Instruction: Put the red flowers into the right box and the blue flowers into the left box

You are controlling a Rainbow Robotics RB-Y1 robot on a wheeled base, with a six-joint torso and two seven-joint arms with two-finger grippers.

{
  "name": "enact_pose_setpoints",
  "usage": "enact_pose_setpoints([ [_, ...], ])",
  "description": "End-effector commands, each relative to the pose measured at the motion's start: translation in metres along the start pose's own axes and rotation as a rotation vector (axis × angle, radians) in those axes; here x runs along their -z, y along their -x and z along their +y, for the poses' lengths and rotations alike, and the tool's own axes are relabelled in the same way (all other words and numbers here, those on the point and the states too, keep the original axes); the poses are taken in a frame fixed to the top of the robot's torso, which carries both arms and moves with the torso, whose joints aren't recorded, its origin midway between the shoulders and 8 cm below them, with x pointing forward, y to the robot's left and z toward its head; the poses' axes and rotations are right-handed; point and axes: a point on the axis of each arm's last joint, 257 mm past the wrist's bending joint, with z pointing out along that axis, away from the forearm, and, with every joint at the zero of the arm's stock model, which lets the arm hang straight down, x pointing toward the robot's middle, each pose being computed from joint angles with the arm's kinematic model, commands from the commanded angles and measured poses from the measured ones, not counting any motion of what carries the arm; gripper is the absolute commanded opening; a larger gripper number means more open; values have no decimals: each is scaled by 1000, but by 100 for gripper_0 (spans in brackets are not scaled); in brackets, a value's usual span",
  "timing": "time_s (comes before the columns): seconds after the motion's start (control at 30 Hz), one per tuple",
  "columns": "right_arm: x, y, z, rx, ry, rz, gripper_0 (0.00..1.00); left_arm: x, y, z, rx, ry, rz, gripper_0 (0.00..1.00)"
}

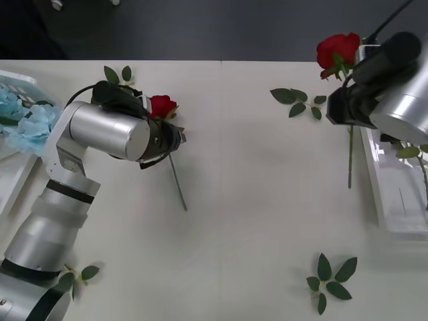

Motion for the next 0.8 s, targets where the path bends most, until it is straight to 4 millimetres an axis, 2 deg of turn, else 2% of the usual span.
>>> enact_pose_setpoints([
  [0.03,10,1,-49,41,-18,-11,0,-3,18,-25,-74,-26,-42,100],
  [0.07,11,-1,-65,42,-26,-6,0,-7,17,-27,-72,-27,-41,100],
  [0.1,12,-1,-72,43,-26,-6,0,-9,17,-27,-72,-25,-40,100],
  [0.2,13,-7,-119,59,-55,12,0,-21,16,-30,-75,-27,-41,100],
  [0.27,13,-8,-136,58,-64,18,0,-24,16,-30,-77,-27,-46,99],
  [0.5,8,-8,-227,83,-146,15,0,-30,12,-23,-86,-11,-40,89],
  [0.53,6,-8,-233,89,-153,16,0,-31,11,-22,-85,-8,-36,87],
  [0.63,-2,-14,-261,104,-181,28,0,-32,10,-18,-88,1,-33,69],
  [0.7,-8,-19,-280,113,-200,38,0,-33,9,-18,-88,3,-31,35],
  [0.73,-11,-21,-287,117,-202,40,0,-34,8,-16,-88,6,-27,24],
  [0.8,-18,-28,-291,113,-182,49,0,-35,7,-15,-88,10,-25,14],
])
